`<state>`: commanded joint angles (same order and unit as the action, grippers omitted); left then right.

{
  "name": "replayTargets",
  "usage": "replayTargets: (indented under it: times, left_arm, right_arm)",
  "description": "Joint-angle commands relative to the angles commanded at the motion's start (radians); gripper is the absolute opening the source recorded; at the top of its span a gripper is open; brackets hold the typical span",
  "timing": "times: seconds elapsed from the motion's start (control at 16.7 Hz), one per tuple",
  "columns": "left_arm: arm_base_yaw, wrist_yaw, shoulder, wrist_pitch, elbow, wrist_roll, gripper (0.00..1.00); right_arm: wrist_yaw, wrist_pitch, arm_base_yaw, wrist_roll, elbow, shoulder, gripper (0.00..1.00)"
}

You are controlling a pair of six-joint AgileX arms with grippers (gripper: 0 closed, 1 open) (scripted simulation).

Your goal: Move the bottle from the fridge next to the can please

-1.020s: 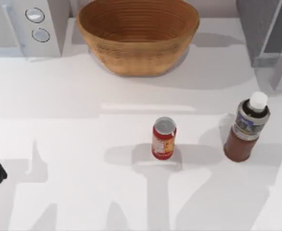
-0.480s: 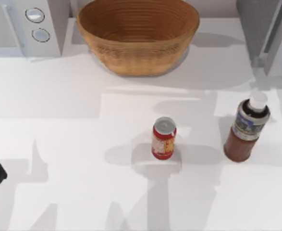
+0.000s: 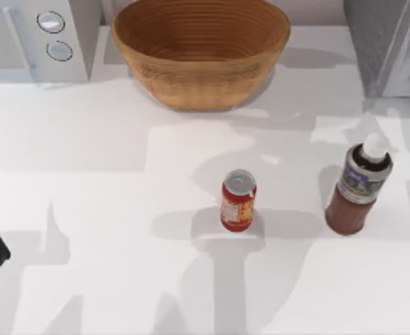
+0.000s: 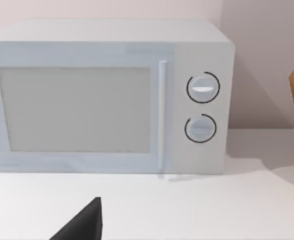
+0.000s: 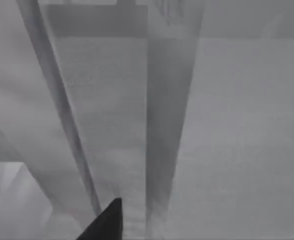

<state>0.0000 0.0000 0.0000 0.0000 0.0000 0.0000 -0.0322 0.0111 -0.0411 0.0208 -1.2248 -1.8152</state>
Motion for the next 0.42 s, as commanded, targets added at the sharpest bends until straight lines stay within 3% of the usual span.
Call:
replayTargets:
  times: [0.42]
  left_arm:
    - [0.000, 0.000, 0.000, 0.000, 0.000, 0.000, 1.00]
  right_arm:
    - [0.004, -0.047, 0.001, -0.003, -0.215, -0.167, 1.00]
